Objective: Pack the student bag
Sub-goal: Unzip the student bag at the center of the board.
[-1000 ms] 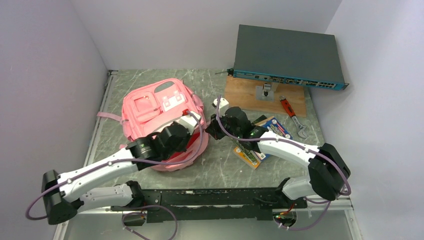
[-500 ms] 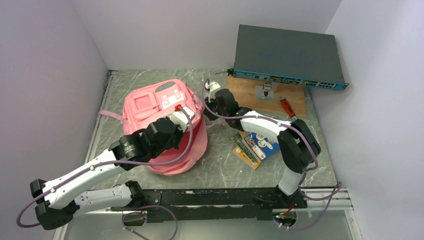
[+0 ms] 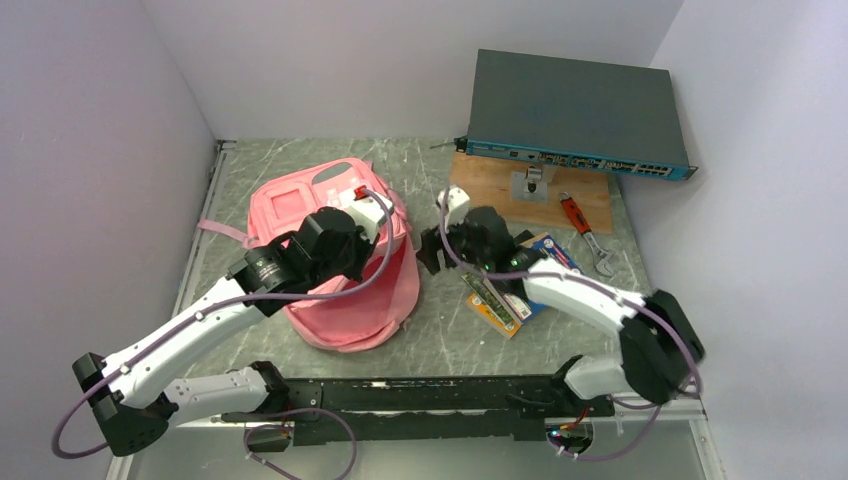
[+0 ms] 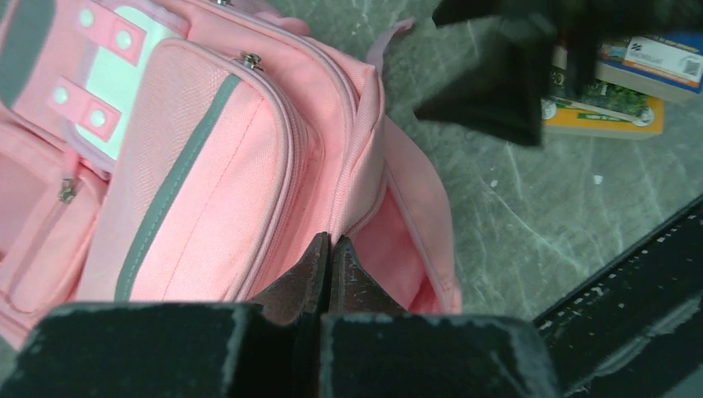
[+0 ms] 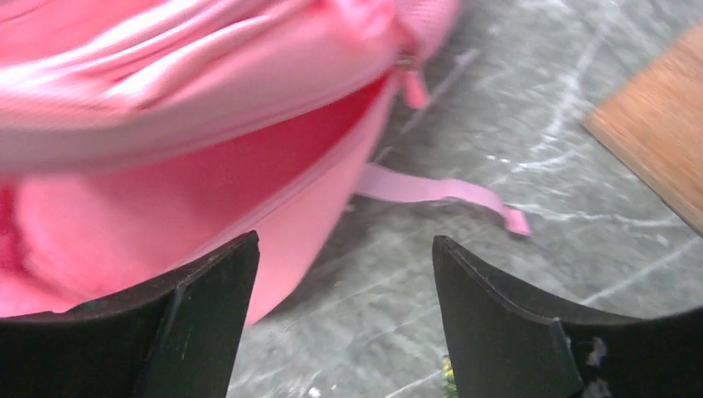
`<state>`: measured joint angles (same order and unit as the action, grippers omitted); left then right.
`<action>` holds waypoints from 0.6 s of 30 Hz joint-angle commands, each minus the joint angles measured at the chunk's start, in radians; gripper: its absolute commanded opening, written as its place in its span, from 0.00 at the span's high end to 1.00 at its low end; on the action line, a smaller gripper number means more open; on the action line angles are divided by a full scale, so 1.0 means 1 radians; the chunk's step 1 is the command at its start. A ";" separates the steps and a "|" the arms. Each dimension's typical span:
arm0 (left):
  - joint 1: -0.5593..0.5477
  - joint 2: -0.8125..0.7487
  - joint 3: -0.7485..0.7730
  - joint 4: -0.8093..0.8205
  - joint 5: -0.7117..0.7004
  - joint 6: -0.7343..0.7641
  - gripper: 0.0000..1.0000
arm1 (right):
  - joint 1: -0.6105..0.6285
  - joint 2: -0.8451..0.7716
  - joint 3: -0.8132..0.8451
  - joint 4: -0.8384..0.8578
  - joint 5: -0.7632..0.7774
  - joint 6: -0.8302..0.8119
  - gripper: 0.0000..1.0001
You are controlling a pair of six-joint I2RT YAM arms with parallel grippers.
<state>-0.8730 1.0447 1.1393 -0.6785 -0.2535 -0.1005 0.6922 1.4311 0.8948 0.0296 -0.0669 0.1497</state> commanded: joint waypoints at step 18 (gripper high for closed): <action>0.067 -0.014 -0.013 -0.023 0.090 -0.159 0.84 | 0.089 0.061 0.050 0.527 -0.092 0.016 0.85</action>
<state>-0.8005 1.0832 1.1728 -0.6937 -0.0704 -0.1741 0.8547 1.4746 0.8589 0.4290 -0.0818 0.0017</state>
